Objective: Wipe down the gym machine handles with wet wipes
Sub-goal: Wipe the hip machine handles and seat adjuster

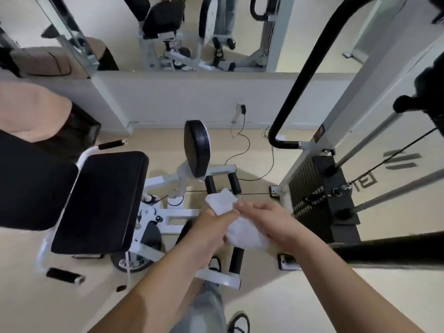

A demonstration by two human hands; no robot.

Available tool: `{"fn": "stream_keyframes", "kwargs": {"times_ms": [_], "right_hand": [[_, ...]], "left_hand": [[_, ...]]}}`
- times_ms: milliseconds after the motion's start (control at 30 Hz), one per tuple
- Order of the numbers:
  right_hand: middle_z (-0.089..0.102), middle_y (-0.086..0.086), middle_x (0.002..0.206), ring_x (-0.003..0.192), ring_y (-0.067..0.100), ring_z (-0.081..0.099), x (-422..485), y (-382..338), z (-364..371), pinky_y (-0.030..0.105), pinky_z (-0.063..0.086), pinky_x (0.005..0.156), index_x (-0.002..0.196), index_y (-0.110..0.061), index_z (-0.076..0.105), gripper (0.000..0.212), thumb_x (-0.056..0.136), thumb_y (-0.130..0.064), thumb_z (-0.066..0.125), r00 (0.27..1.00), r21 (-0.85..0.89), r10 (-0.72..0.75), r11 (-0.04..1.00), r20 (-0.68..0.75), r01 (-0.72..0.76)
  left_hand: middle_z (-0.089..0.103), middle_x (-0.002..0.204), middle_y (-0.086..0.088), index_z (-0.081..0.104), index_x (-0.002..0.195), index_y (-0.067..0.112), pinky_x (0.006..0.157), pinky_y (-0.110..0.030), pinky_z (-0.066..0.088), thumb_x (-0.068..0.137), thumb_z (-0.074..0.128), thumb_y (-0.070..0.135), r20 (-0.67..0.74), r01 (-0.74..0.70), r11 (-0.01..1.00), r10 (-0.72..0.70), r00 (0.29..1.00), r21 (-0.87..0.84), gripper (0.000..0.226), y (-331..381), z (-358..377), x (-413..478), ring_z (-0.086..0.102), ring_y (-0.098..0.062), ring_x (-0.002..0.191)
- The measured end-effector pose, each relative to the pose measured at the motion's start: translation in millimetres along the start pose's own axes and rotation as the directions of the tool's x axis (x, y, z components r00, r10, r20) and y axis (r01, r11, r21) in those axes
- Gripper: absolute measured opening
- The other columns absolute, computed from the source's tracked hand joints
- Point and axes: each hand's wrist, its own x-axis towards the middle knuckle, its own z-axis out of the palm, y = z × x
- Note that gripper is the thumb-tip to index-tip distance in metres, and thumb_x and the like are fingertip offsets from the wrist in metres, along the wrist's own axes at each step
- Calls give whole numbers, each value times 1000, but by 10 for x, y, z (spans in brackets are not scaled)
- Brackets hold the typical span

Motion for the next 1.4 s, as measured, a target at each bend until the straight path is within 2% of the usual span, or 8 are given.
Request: {"fn": "stream_keyframes", "kwargs": {"times_ms": [100, 267, 500, 600, 800, 967, 1167, 1400], "right_hand": [[74, 10, 124, 125, 23, 65, -386, 182, 171, 41, 40, 116, 117, -6, 76, 48, 92, -47, 74, 993, -2, -24, 1000, 119, 24], [74, 24, 101, 86, 30, 68, -846, 301, 750, 38, 53, 78, 105, 4, 73, 39, 95, -34, 72, 995, 108, -29, 994, 95, 19], [62, 13, 88, 80, 25, 58, -857, 280, 1965, 37, 45, 73, 96, -12, 64, 24, 93, -37, 64, 995, 261, -80, 961, -66, 94], [67, 11, 88, 81, 22, 64, -766, 275, 2622, 34, 48, 74, 92, -15, 66, 20, 101, -31, 59, 995, 336, -78, 937, -64, 95], [67, 33, 122, 114, 46, 67, -576, 437, 3873, 60, 51, 101, 123, 9, 60, 52, 98, -35, 69, 999, 428, 27, 904, -21, -15], [73, 14, 93, 84, 26, 73, -622, 511, 4424, 33, 58, 69, 94, -13, 65, 24, 94, -35, 73, 998, 460, 35, 888, -48, -9], [75, 20, 106, 96, 33, 74, -612, 782, 4560, 51, 58, 94, 107, -5, 67, 43, 88, -41, 80, 985, 438, 42, 898, -165, 35], [67, 18, 105, 92, 32, 64, -708, 1251, 4593, 43, 52, 75, 109, -8, 58, 55, 76, -38, 90, 982, 561, 104, 828, -161, 4]], "left_hand": [[80, 106, -1, 73, 117, 21, 91, -46, 60, 94, 74, 35, 52, -30, 995, 26, 998, 90, 27, -226, -214, -393, 76, -22, 100], [79, 108, -3, 72, 120, 19, 78, -39, 60, 92, 75, 34, -34, -29, 999, 28, 999, -45, 32, -564, -677, -936, 75, -26, 104], [73, 95, -5, 72, 116, 20, 47, -23, 34, 63, 93, 43, 22, -5, 985, 9, 1000, -175, 61, -822, -1587, -1365, 57, -16, 67], [68, 92, -7, 70, 121, 12, 52, -27, 37, 67, 93, 41, 41, -19, 978, 29, 999, -207, 65, -907, -2218, -1467, 51, -17, 60], [69, 130, -18, 62, 136, 3, 110, -49, 47, 94, 67, 21, 165, 30, 935, 31, 986, -354, 45, -1020, -3383, -1674, 65, -33, 123], [62, 141, -17, 64, 138, 10, 116, -46, 40, 105, 52, 36, 363, 226, 862, -53, 930, -455, 44, -1267, -3698, -1902, 57, -32, 134], [75, 121, -14, 66, 130, 8, 95, -39, 55, 106, 53, 26, 153, 134, 918, -82, 985, -374, 32, -1536, -3786, -1866, 72, -26, 112], [69, 131, -18, 57, 138, 1, 112, -49, 45, 110, 43, 34, 102, 122, 940, -93, 990, -319, 46, -1576, -4059, -1872, 65, -30, 124]]}}
